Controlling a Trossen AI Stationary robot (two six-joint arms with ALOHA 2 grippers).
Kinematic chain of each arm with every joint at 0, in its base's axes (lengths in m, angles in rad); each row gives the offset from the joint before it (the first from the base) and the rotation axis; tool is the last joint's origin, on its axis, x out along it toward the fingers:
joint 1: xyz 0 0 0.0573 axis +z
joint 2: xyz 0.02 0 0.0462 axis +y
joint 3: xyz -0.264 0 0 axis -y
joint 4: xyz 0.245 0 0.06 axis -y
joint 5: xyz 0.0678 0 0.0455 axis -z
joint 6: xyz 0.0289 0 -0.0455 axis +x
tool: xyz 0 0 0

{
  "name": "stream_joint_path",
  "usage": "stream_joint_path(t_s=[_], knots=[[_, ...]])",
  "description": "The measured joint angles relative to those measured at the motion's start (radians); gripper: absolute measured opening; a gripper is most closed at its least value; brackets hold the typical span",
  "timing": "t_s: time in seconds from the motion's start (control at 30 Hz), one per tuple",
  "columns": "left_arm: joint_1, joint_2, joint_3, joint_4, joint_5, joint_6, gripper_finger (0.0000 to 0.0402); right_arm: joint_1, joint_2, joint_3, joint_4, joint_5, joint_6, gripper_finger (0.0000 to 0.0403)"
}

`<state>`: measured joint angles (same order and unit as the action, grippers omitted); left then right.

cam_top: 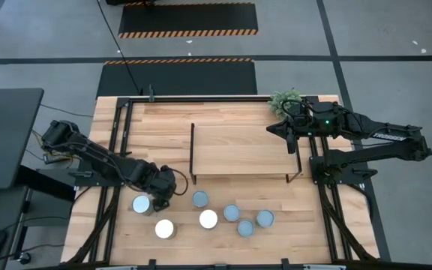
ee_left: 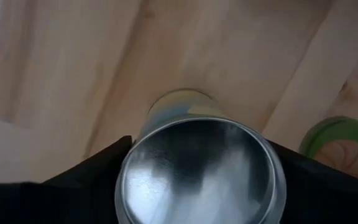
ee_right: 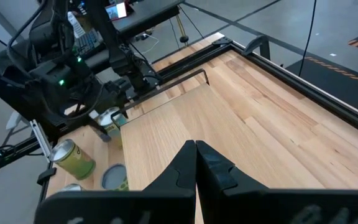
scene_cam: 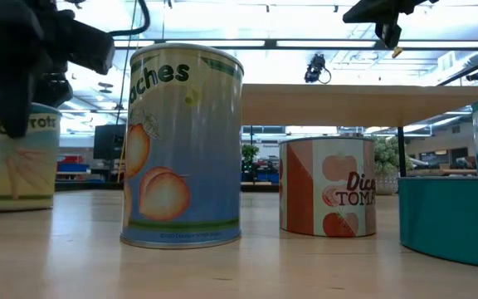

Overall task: Pick and place cans onto a shelf
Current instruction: Put the canned carrots on the shelf

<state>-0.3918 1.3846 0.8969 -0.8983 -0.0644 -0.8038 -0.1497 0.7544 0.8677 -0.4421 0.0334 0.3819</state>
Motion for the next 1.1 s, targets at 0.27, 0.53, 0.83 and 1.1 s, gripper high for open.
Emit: stream_joint_path(t_s=[0.27,0.53,0.83,1.1], knots=[[0.168,-0.074,0.114,-0.239,-0.044,0.195,0.0308,0.0,0.0,0.0,0.0,0.0,-0.006,0.0005],[0.416,-0.082,0.305,-0.322,-0.043,0.536,0.0314,0.0,0.0,0.0,0.007,0.0,-0.018,0.0005],[0.706,-0.033,0.549,-0.386,-0.121,0.847,0.0314,-0.002,0.0,0.0,0.019,0.0,-0.017,0.0005],[0.793,0.046,0.704,-0.172,-0.07,0.999,0.0315,-0.002,0.0,0.0,0.031,0.021,-0.009,0.0005]])
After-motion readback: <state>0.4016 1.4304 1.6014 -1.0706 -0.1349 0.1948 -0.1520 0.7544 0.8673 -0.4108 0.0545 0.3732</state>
